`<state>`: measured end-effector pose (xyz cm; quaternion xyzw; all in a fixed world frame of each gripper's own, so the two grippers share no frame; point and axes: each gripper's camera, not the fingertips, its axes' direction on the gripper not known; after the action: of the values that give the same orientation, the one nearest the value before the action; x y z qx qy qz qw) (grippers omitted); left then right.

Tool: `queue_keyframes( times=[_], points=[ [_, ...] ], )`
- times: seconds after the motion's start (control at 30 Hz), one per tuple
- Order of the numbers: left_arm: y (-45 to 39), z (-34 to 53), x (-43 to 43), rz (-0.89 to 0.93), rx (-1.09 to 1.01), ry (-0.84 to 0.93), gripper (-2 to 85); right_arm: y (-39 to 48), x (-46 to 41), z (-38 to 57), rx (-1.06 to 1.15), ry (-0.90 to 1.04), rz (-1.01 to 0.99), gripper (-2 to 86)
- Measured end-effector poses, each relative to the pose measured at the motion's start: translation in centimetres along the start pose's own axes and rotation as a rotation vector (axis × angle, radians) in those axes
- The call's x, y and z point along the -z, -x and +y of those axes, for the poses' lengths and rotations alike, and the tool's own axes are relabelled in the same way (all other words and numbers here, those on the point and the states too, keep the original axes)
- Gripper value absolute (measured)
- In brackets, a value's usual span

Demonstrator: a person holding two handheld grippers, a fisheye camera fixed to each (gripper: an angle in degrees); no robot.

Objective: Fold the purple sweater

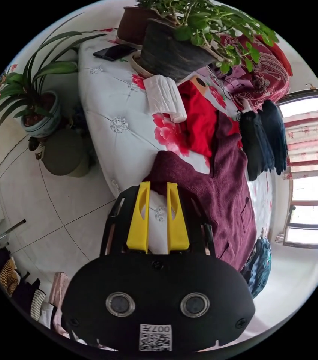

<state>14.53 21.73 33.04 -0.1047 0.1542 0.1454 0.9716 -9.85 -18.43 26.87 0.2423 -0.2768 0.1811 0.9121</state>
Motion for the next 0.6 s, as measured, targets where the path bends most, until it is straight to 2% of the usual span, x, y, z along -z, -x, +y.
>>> queue_keyframes(
  times=[0.07,0.17,0.37,0.5,0.6],
  points=[
    [0.3,-0.6,-0.9,-0.008,0.014,-0.002,6.3,0.6,0.2,-0.2,0.026,-0.002,0.036,1.5],
    [0.9,-1.8,-1.4,0.034,0.037,-0.023,1.9,1.4,2.0,0.0,0.072,-0.081,-0.020,0.4],
    [-0.7,-3.3,1.8,0.333,-0.178,-0.175,-0.6,3.1,5.5,1.7,0.148,-0.216,-0.048,-0.1],
    [-2.9,-3.9,2.2,0.311,-0.347,-0.185,0.3,2.3,3.9,2.1,0.096,-0.146,0.013,0.0],
    [-2.9,-3.8,0.4,0.189,-0.350,-0.154,4.2,1.5,2.7,3.1,0.041,-0.133,0.053,-0.1]
  ],
)
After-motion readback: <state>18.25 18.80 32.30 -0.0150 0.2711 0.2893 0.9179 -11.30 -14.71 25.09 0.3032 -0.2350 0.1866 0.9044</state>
